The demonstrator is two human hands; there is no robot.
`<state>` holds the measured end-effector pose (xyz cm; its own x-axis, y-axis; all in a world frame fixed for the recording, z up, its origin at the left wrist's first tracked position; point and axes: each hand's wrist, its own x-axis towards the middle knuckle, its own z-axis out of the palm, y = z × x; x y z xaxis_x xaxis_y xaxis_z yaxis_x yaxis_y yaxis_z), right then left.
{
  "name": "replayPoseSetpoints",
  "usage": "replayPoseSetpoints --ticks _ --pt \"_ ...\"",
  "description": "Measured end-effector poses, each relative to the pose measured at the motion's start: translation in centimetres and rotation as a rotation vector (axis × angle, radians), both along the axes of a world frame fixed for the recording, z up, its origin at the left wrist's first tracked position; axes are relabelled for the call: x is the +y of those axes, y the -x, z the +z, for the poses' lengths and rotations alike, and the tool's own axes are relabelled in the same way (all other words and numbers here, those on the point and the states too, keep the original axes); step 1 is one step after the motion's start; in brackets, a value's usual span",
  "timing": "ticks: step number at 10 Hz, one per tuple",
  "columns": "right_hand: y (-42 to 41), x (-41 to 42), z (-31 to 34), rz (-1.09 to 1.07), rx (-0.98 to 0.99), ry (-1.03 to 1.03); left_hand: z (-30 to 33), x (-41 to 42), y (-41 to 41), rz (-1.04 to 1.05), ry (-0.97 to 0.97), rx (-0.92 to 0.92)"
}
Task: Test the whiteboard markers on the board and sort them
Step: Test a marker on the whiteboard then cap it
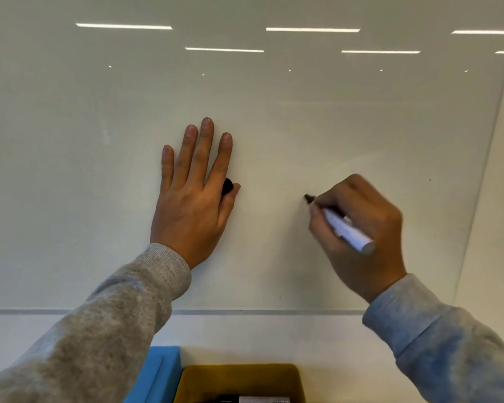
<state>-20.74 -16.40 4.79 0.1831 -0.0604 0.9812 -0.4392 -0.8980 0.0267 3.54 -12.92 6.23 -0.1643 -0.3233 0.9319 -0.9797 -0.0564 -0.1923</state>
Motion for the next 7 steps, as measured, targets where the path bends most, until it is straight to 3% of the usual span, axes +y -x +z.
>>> replayPoseSetpoints --ticks 1,2,4,5,6,7 --pt "-0.6 0.3 -1.2 -0.023 0.142 0.044 -0.1 0.0 0.0 -0.002 -0.004 0.002" --pt "0.5 -0.1 0.0 -0.029 -0.08 0.029 -0.2 0.0 -0.1 0.004 -0.004 0.001" --pt "-0.4 0.5 -2.7 -0.022 0.204 0.03 -0.4 0.0 -0.2 0.007 -0.003 0.001" --pt "1.0 -0.1 -0.8 -0.034 -0.068 0.001 -0.3 -0.1 0.0 0.008 -0.001 0.004" --pt "0.3 0.4 -1.9 -0.022 0.011 -0.076 -0.1 -0.1 0.1 -0.004 -0.003 -0.001" --pt "0.1 0.4 -2.5 -0.002 0.174 -0.013 -0.4 0.0 -0.1 0.004 0.001 0.005"
